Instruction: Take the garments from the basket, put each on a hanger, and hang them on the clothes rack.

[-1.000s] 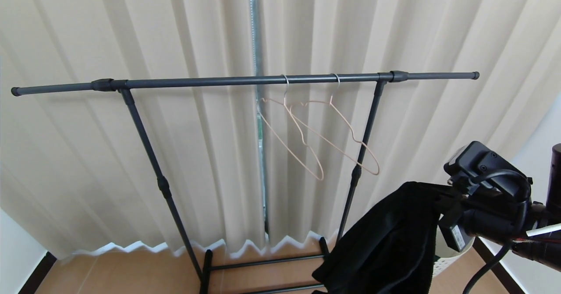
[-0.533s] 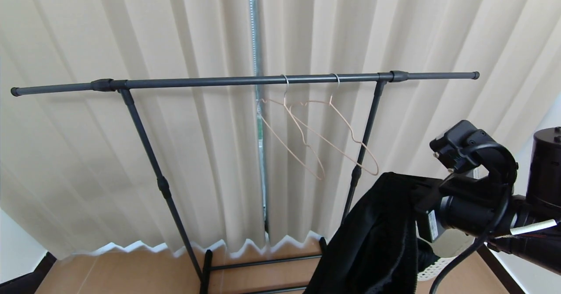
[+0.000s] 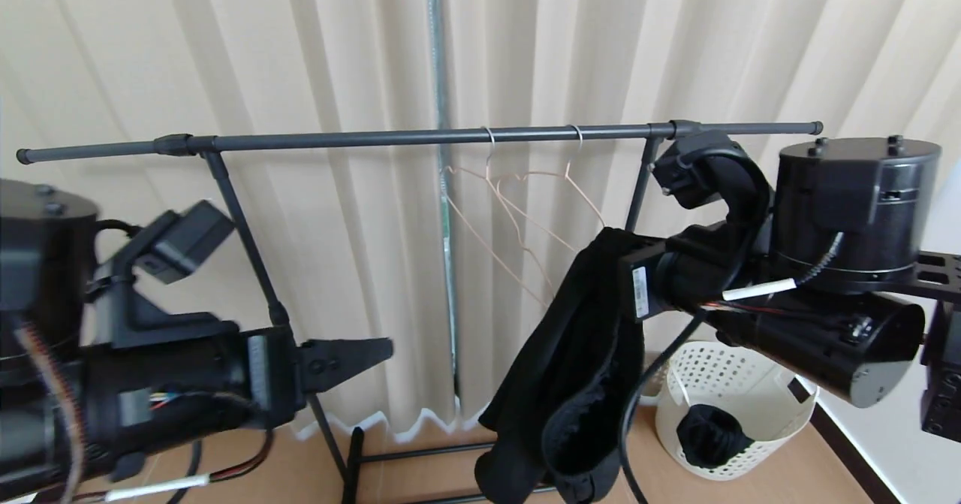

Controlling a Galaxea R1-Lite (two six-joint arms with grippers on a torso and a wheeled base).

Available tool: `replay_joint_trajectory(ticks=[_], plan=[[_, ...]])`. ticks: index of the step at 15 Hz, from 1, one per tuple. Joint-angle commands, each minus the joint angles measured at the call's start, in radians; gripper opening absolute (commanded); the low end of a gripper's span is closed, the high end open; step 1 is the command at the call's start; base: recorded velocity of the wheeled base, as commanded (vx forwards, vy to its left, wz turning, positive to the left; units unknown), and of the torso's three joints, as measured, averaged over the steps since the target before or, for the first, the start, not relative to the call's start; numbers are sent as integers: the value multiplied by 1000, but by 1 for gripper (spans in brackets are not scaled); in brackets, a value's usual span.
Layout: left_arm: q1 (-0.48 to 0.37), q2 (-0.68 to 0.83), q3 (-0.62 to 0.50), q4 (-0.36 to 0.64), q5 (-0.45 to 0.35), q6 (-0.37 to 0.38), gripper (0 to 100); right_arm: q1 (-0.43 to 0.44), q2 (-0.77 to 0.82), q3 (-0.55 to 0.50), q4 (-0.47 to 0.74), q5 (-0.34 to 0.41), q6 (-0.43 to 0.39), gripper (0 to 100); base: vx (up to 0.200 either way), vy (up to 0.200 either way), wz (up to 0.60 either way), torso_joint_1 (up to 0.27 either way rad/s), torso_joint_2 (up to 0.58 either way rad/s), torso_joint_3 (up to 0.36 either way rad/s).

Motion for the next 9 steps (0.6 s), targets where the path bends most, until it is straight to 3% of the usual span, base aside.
replay_joint_trajectory(ticks=[1, 4, 9], plan=[[-61, 181, -50, -24, 23, -42, 100, 40, 99, -77, 0, -38, 31, 0, 0, 0, 0, 0, 0, 0], [-65, 221, -16, -33, 32, -41, 100, 72, 194, -204, -3, -139, 89, 0, 0, 0, 0, 0, 0, 0], [-102, 267, 74, -155, 38, -39, 100, 107, 249, -290, -6, -143, 112, 0, 0, 0, 0, 0, 0, 0]])
